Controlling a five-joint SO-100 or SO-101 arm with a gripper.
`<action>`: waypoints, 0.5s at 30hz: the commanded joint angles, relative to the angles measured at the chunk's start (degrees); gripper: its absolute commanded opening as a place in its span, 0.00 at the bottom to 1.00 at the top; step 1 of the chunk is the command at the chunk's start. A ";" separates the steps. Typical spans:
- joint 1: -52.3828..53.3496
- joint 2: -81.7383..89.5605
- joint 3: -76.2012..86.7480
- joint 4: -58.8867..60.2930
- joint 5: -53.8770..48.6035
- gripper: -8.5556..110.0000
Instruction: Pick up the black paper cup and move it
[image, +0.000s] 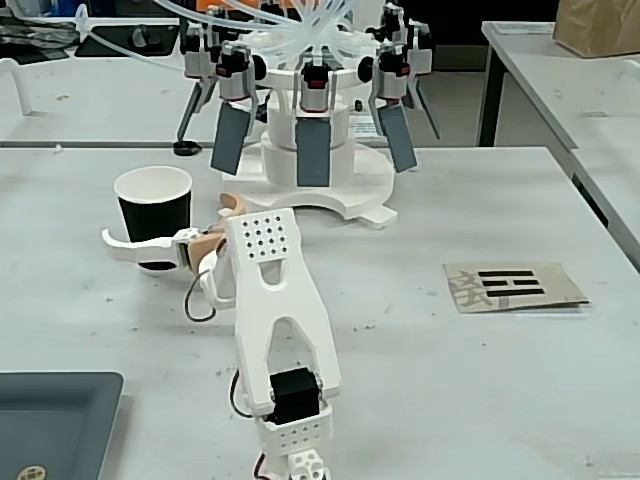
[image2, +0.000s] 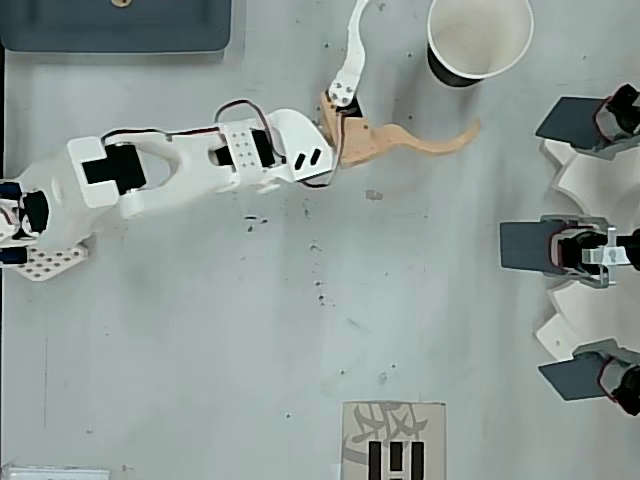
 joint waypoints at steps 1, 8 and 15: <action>-0.70 -0.18 -8.09 2.02 0.62 0.51; -1.23 -6.50 -17.75 5.89 1.05 0.51; -2.55 -12.22 -29.71 12.39 1.76 0.51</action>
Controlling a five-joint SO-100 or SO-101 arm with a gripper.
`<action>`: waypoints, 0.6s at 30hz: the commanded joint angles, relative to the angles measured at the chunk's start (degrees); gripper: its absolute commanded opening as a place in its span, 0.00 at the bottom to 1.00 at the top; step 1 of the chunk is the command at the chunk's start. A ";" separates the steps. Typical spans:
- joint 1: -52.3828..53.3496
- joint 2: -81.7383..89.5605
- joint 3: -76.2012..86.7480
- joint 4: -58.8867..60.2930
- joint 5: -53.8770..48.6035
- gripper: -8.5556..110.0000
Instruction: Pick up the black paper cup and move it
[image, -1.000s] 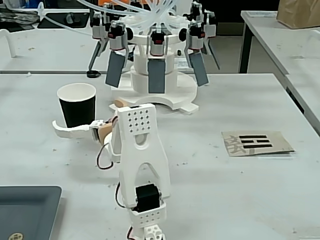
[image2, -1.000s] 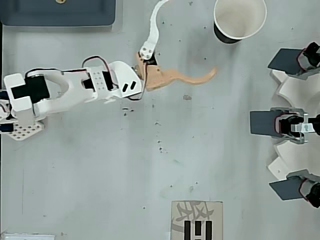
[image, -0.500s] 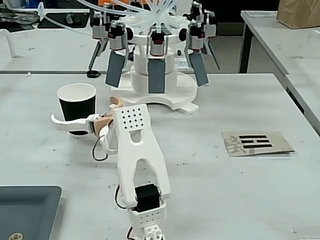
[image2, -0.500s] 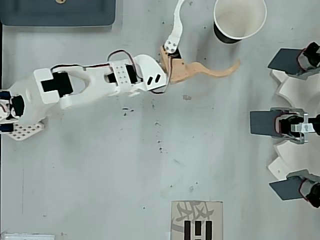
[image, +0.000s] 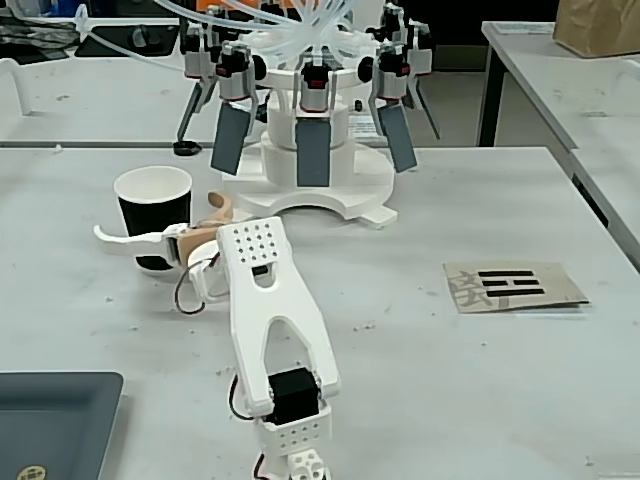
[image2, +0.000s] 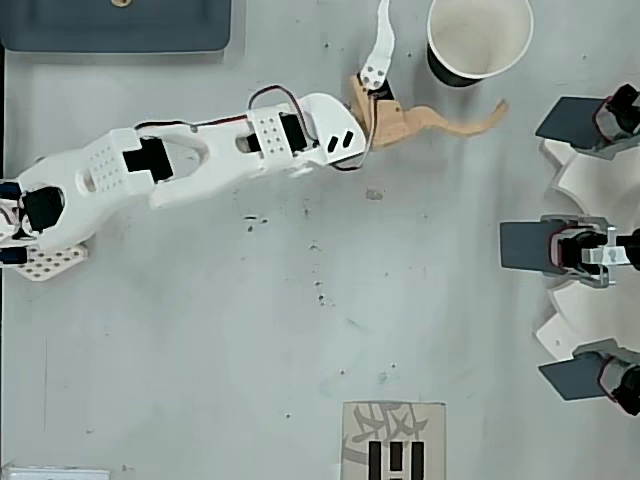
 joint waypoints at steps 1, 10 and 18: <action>-1.05 -0.79 -9.05 2.46 0.62 0.51; -2.02 -3.96 -14.15 5.01 0.70 0.51; -3.08 -4.75 -15.64 6.24 0.88 0.51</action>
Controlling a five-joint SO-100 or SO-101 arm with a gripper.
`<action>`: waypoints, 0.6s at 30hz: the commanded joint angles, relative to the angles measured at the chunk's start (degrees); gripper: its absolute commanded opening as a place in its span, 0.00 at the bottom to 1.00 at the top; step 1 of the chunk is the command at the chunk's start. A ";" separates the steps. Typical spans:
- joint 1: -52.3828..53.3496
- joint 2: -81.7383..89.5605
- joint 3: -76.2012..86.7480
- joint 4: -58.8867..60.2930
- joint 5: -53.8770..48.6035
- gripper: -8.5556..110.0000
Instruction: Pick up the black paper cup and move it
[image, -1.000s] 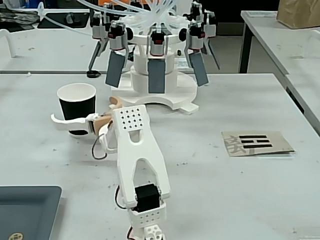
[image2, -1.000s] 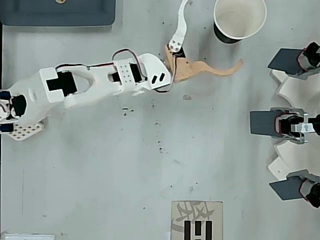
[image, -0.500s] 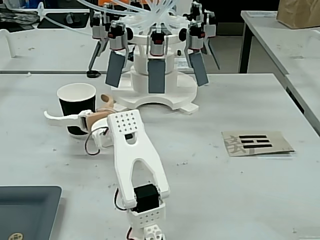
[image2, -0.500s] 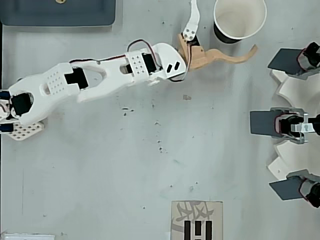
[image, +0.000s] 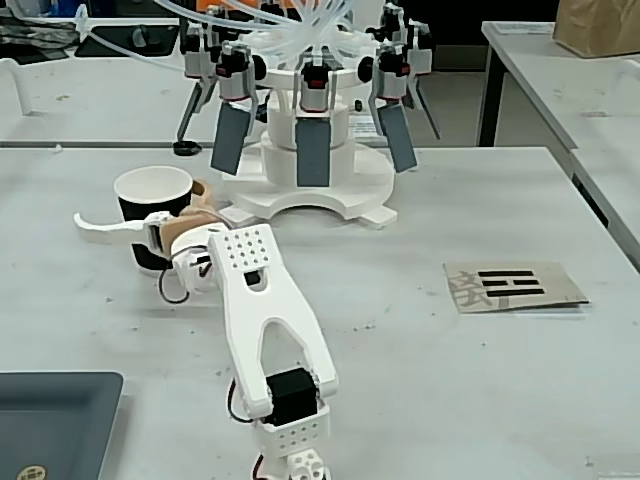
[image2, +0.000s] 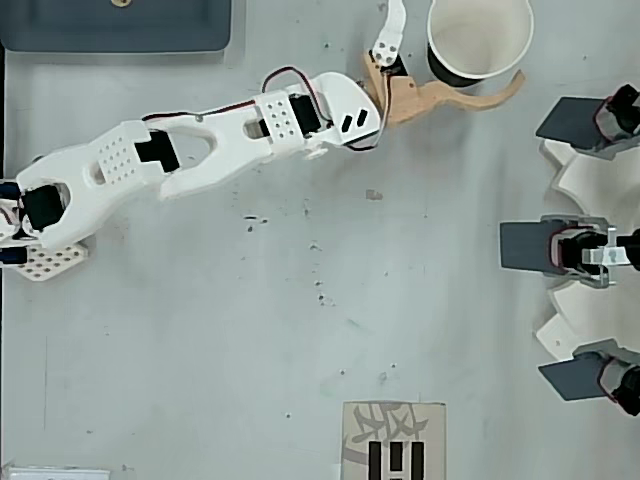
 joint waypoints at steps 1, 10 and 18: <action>-0.88 0.18 -3.16 0.26 0.35 0.51; -1.49 -0.18 -3.16 0.62 0.62 0.46; -1.49 -0.53 -3.16 0.62 0.62 0.37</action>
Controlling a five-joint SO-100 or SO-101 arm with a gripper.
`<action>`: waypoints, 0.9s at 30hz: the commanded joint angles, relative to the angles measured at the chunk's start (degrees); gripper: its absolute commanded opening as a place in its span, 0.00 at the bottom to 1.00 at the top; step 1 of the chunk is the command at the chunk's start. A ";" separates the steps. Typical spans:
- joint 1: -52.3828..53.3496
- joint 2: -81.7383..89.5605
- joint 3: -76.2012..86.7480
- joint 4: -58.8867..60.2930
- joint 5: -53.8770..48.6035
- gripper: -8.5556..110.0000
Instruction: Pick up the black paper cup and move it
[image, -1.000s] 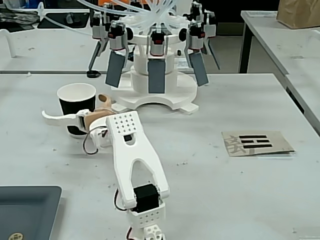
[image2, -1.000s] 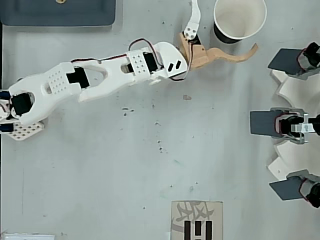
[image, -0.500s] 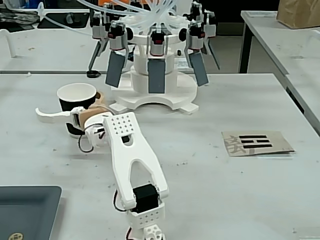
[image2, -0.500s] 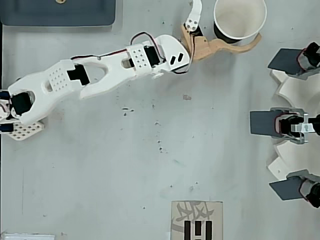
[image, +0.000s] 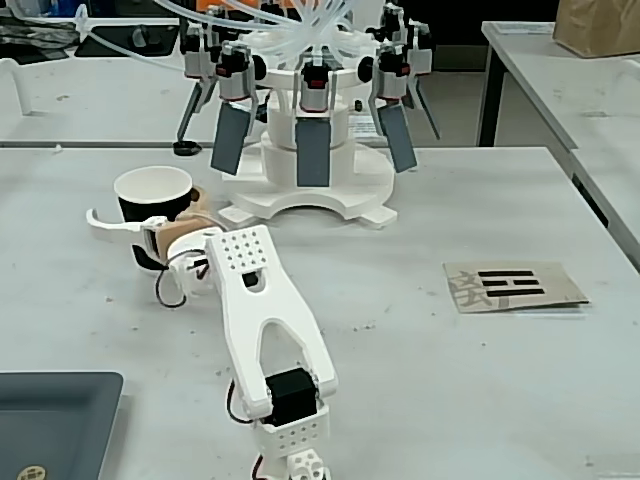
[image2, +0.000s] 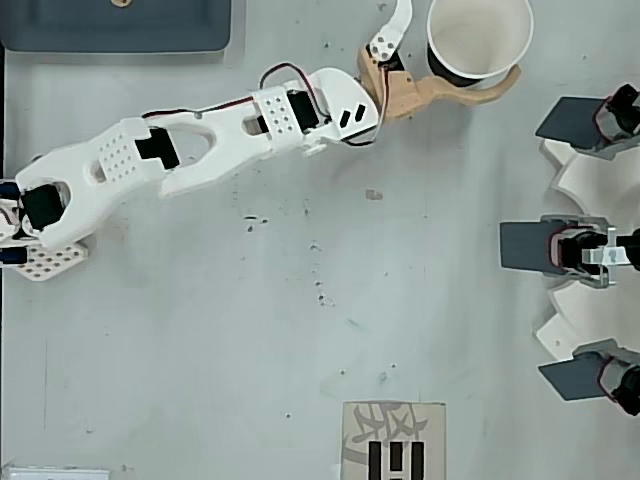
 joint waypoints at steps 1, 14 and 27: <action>-0.88 0.53 -2.99 0.35 0.44 0.36; -0.88 0.70 -2.99 0.26 0.44 0.26; -0.88 2.46 -2.81 1.05 0.44 0.18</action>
